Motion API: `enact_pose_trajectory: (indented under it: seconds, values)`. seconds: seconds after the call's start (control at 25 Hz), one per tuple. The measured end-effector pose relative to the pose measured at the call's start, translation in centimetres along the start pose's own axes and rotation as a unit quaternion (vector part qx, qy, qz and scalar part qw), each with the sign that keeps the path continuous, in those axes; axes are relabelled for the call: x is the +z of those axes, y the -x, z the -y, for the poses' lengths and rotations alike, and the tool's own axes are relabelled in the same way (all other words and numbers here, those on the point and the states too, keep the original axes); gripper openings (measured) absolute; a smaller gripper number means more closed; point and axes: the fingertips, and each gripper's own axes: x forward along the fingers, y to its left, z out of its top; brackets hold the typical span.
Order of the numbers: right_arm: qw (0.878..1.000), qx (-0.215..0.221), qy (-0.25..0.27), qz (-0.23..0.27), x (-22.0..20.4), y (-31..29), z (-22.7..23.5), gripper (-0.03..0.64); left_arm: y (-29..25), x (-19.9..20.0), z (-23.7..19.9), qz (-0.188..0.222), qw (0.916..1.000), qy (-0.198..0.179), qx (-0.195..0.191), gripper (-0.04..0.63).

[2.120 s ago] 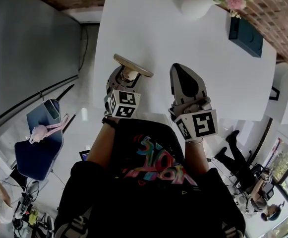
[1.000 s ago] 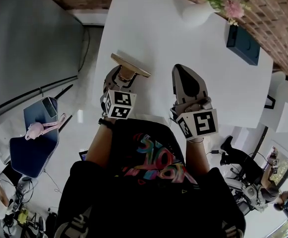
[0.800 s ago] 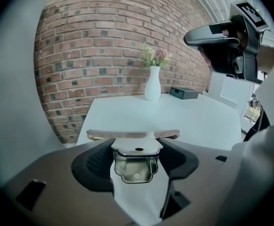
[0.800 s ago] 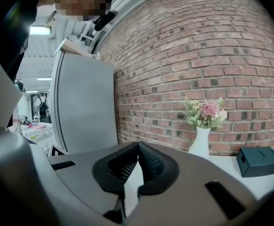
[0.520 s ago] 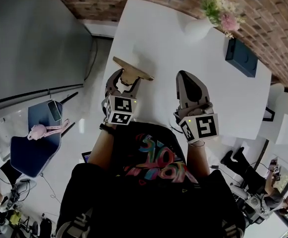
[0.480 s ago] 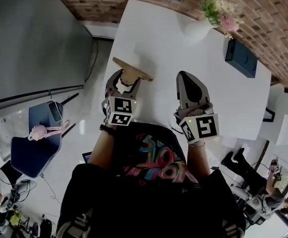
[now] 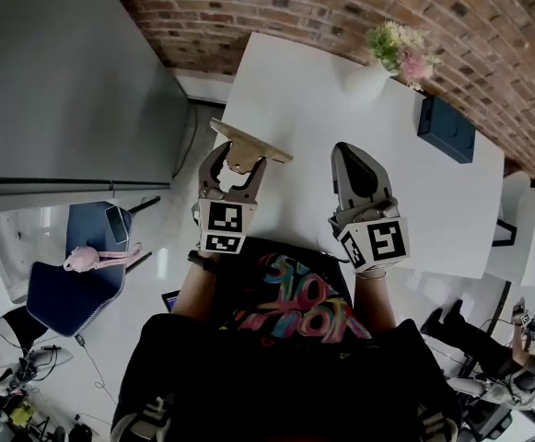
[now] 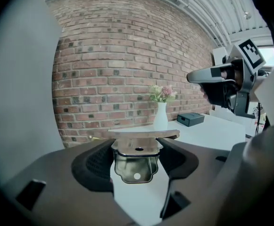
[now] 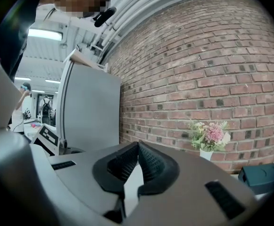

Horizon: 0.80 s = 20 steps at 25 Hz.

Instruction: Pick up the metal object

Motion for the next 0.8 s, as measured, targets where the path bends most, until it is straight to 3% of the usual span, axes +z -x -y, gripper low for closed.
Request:
enact_pose_trajectory:
  seconds: [0.4, 0.6, 0.8]
  values:
    - [1.000, -0.016, 0.003, 0.020, 1.6, 1.5, -0.2, 0.018, 4.2, 6.1, -0.3, 0.079, 0.9967, -0.019, -0.003, 0.293]
    - [0.999, -0.026, 0.004, 0.022, 1.7, 2.0, 0.0, 0.018, 6.2, 8.2, -0.7, 0.126, 0.9919, -0.013, 0.008, 0.293]
    - [0.999, -0.030, 0.004, 0.016, 1.5, 2.2, 0.2, 0.018, 7.6, 9.2, -1.3, 0.147, 0.9890, -0.003, 0.013, 0.293]
